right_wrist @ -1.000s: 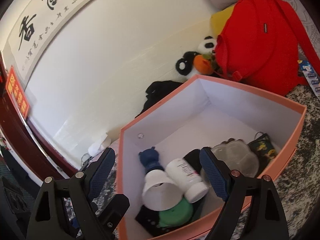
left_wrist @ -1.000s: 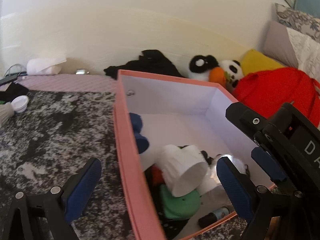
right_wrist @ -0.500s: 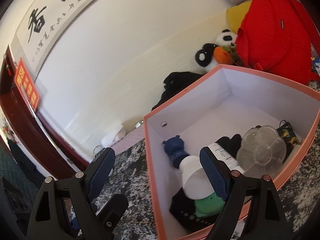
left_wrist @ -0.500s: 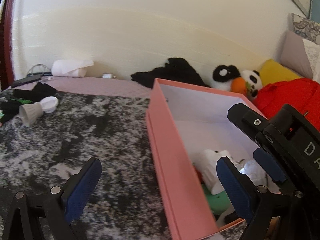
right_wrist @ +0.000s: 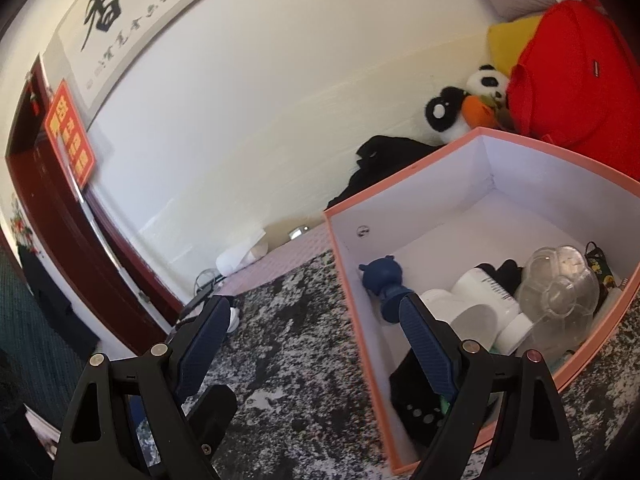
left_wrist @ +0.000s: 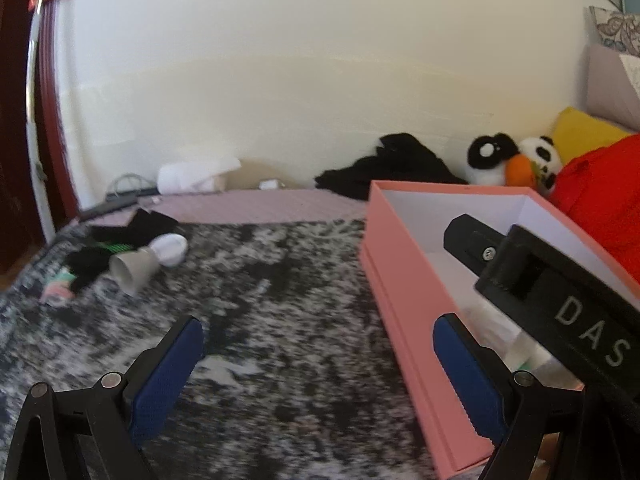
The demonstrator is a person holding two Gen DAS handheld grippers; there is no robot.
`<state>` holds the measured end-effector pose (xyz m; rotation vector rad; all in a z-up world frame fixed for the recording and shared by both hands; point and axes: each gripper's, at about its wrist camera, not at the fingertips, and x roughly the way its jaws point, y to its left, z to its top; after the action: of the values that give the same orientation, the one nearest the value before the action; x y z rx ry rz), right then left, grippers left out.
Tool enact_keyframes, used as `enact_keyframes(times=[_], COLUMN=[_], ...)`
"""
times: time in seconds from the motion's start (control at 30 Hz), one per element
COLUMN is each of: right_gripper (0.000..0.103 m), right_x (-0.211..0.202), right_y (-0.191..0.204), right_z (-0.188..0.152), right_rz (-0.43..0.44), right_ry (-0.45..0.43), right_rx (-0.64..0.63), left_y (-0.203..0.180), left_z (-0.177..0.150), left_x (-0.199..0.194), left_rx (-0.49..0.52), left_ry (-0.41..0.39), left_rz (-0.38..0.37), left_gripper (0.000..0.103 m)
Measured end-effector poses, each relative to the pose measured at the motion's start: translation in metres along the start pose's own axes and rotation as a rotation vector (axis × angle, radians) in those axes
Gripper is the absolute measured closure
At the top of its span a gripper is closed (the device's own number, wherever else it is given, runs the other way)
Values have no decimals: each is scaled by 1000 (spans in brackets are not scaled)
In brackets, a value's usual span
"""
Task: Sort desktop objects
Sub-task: 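Open both tools over the pink box and withdraw toward the scattered items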
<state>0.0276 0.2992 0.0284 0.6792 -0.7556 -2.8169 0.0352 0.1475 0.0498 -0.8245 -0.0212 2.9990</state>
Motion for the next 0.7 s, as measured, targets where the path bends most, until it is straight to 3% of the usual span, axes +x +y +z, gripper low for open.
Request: enact_keyframes(times=[0.27, 0.7], right_gripper=[13, 14], right_x=[5, 32], right_y=[30, 82], right_z=[-14, -55], right_rz=[23, 34], right_ry=[25, 113], right_rx=[-60, -194], left_y=[31, 111], left_z=[-3, -22], left_x=[-7, 7], left_rx=[19, -24], left_ry=[-5, 67], left_rz=[60, 183], left_gripper=[7, 7])
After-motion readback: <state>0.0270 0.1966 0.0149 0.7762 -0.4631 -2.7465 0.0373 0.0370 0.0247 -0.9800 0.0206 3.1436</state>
